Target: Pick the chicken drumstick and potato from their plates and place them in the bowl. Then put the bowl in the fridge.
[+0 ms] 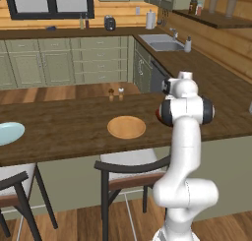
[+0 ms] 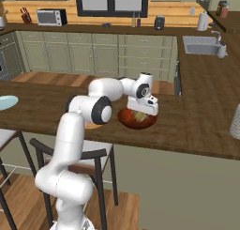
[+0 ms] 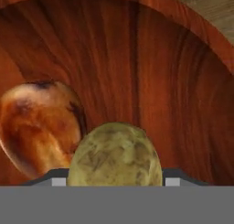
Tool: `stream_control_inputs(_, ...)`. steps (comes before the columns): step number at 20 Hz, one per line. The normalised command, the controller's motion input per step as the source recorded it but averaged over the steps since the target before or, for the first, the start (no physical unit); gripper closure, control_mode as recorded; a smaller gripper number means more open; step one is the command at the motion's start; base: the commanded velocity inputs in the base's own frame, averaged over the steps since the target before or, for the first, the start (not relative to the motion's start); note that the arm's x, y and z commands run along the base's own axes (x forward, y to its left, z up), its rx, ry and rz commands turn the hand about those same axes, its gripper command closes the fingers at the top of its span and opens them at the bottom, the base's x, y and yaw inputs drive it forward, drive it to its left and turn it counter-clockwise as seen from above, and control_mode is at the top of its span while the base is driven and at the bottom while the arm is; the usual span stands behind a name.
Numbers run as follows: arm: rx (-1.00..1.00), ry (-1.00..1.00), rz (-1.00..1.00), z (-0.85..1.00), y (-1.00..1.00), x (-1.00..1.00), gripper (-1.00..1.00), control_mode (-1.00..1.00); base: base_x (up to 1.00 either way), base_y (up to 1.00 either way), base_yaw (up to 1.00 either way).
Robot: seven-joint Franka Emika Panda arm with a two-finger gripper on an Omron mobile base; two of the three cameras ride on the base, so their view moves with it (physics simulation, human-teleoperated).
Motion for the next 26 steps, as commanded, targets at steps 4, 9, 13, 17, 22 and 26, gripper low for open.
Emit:
stream_control_inputs(4, -0.02, 0.0, -0.13, -0.24, -0.03, 0.04, -1.0, -1.0, 0.0, 0.0, 0.0)
stream_control_inputs(9, -0.01, 0.0, -0.09, -0.09, 0.1, -0.02, -1.0, -1.0, 0.0, 0.0, 0.0)
stream_control_inputs(13, 0.0, 0.0, -0.02, 0.0, 0.0, -0.23, -1.0, -1.0, 0.0, 0.0, 0.0)
stream_control_inputs(17, 0.0, 0.0, 0.0, 0.16, 0.03, -0.49, -1.0, -1.0, 0.0, 0.0, 0.0)
stream_control_inputs(22, -0.02, -0.05, 0.0, 0.56, 0.39, -0.66, -1.0, -1.0, 0.0, 0.0, 0.0)
stream_control_inputs(26, -0.06, -0.02, 0.08, 0.41, 0.91, -0.92, -1.0, -1.0, 0.0, 0.0, 0.0)
